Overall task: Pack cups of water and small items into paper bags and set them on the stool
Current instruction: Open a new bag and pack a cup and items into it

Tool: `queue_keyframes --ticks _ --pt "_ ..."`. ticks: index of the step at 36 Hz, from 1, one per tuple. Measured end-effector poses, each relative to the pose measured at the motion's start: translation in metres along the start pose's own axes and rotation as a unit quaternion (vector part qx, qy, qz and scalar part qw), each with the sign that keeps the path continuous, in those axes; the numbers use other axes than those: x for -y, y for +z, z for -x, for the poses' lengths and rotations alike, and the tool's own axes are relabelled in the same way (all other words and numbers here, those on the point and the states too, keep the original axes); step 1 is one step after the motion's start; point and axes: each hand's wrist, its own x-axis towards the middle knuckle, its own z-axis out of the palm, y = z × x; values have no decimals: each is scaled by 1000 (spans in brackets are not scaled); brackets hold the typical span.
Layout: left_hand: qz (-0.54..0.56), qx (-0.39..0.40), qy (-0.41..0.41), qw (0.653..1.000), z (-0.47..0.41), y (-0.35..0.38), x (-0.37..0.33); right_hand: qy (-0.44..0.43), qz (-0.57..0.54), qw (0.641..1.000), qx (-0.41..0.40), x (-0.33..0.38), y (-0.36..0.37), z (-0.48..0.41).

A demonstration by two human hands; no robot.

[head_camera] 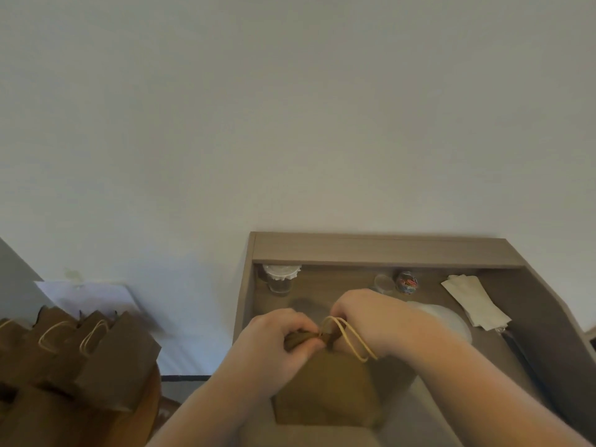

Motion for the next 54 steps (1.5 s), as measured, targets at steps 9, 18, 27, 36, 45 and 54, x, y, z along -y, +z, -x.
queue_keyframes --ticks 9,18,27,36,45,54 --pt "83 24 -37 996 10 -6 6 -28 -328 940 -95 -52 -12 46" --pt "98 28 -93 990 9 -1 0 -37 -167 968 -185 -73 43 68" --pt "89 -34 -142 985 24 8 -34 -114 -59 971 -203 -104 29 60" --pt "59 -148 -178 971 66 26 -86 -254 -153 921 -252 -127 21 60" --pt "17 -190 -233 954 140 15 -121 -362 -150 891 -229 -80 6 90" --pt "16 -230 -281 932 260 -8 -134 -444 -109 875 -158 14 17 143"
